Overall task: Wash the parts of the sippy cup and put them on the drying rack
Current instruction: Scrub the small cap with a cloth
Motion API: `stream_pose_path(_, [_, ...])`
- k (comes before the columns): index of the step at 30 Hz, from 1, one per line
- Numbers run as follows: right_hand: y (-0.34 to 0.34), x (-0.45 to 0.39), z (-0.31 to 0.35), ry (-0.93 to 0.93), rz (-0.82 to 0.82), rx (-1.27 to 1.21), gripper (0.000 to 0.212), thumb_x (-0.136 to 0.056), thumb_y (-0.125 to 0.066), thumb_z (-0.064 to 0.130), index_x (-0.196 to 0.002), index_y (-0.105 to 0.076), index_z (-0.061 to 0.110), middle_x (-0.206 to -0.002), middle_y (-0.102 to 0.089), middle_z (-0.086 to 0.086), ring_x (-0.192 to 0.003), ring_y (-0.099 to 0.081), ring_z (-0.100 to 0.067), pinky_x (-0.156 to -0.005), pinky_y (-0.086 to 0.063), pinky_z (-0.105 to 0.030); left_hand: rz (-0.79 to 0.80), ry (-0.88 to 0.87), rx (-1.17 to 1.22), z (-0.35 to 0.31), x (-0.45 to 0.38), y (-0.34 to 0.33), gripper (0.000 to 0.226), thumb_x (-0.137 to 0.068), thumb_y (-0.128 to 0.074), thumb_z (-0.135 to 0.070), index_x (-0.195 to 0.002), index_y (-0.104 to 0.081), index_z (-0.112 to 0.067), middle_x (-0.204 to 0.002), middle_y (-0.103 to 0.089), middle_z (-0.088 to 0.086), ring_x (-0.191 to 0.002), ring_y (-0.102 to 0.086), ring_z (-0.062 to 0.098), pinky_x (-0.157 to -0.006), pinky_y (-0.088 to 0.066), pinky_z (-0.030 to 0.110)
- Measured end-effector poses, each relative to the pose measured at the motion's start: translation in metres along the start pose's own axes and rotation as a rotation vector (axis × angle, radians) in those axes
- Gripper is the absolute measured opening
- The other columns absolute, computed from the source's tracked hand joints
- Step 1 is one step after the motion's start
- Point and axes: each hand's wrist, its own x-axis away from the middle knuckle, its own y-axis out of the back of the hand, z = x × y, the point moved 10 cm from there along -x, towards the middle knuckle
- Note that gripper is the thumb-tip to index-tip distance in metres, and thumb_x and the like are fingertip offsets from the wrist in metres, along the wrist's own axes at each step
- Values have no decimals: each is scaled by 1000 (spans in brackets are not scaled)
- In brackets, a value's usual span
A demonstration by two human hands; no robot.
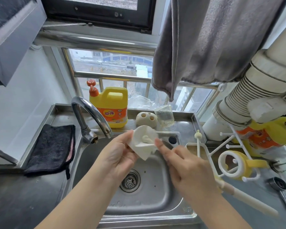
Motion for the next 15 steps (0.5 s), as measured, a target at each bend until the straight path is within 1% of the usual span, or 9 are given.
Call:
stream_pose_path(1, [1,-2,10,43,-20,-2,56,-83,-47,15,-136,-43,33,-67,-49,7,-46,-41,-10,-40,-33,-20,26,20,-20,2,2,-3,21,-79,-57,0,-98,-60,9,-86,-67,23,-69,-69,28,-55,-59,39])
stream_pose_path(2, [0,0,17,74,-23,-4,56,-83,-47,13,-135,-44,33,-66,-49,6,-46,-41,-10,-39,-33,-20,32,34,-34,3,3,-4,22,-80,-57,-1,-99,-59,9,-84,-66,24,-63,-69,28,-52,-58,39])
stream_pose_path(3, [0,6,18,91,-14,-1,56,-83,-46,12,-134,-45,33,-66,-49,6,-45,-40,-10,-39,-32,-19,17,38,-39,3,3,-2,20,-84,-55,-3,-100,-57,9,-87,-66,24,-63,-68,29,-54,-58,43])
stream_pose_path(4, [0,12,14,97,-5,14,56,-82,-44,11,-134,-45,33,-65,-50,6,-44,-40,-10,-39,-32,-18,-15,31,-40,2,2,3,18,-89,-53,-5,-100,-57,9,-90,-66,24,-67,-69,30,-59,-56,48])
stream_pose_path(7, [4,18,-5,55,15,61,60,-80,-43,11,-135,-42,35,-63,-49,6,-43,-39,-11,-38,-33,-18,-83,-2,-6,-3,-1,14,14,-93,-51,-4,-96,-58,8,-95,-66,21,-83,-66,28,-72,-53,46])
stream_pose_path(10, [6,2,-1,39,-16,53,60,-81,-44,10,-135,-44,34,-65,-49,6,-45,-42,-12,-37,-36,-20,-20,35,-27,3,1,3,16,-89,-53,-1,-98,-59,10,-92,-67,23,-83,-65,29,-70,-57,47])
stream_pose_path(12, [7,-2,14,97,-49,39,57,-84,-41,7,-134,-46,34,-65,-49,6,-46,-42,-12,-37,-34,-20,28,70,-54,5,4,-4,28,-81,-56,-2,-106,-57,11,-96,-64,24,-83,-64,30,-69,-57,43])
stream_pose_path(14, [5,7,17,134,-31,36,52,-91,-33,6,-134,-46,33,-64,-50,6,-44,-41,-11,-36,-34,-19,-9,74,-63,4,4,1,28,-87,-55,-5,-110,-54,11,-102,-62,25,-89,-64,33,-75,-56,51])
stream_pose_path(15, [5,14,12,135,-17,51,51,-93,-31,7,-134,-45,33,-63,-51,5,-44,-41,-12,-36,-34,-19,-38,61,-59,1,3,5,24,-91,-53,-6,-108,-54,10,-100,-64,24,-89,-65,33,-76,-54,51])
